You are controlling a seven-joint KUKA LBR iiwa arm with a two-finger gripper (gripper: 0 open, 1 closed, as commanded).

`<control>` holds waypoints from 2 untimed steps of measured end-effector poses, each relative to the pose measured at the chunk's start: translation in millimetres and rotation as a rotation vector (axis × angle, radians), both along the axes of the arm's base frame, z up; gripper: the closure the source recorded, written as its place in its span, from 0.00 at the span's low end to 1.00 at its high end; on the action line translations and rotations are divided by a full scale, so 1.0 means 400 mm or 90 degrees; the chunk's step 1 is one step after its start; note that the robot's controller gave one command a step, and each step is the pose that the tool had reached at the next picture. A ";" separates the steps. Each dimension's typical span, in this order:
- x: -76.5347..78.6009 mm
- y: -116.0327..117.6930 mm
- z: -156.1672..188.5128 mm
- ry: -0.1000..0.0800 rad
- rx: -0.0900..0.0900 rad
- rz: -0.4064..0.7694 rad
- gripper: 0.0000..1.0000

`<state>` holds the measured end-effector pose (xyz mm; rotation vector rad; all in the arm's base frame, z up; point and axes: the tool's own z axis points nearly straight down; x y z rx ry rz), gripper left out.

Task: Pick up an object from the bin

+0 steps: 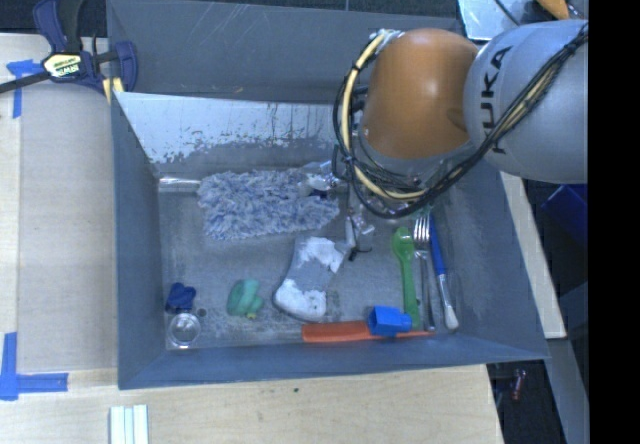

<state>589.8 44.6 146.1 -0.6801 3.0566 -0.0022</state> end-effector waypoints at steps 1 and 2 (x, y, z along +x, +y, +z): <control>-0.075 -0.013 -0.056 0.005 -0.001 0.123 0.00; -0.025 0.004 -0.190 -0.002 -0.003 0.300 0.00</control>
Offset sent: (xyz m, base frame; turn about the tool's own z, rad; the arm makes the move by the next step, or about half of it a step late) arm -0.0104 0.0014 -0.0761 -0.4730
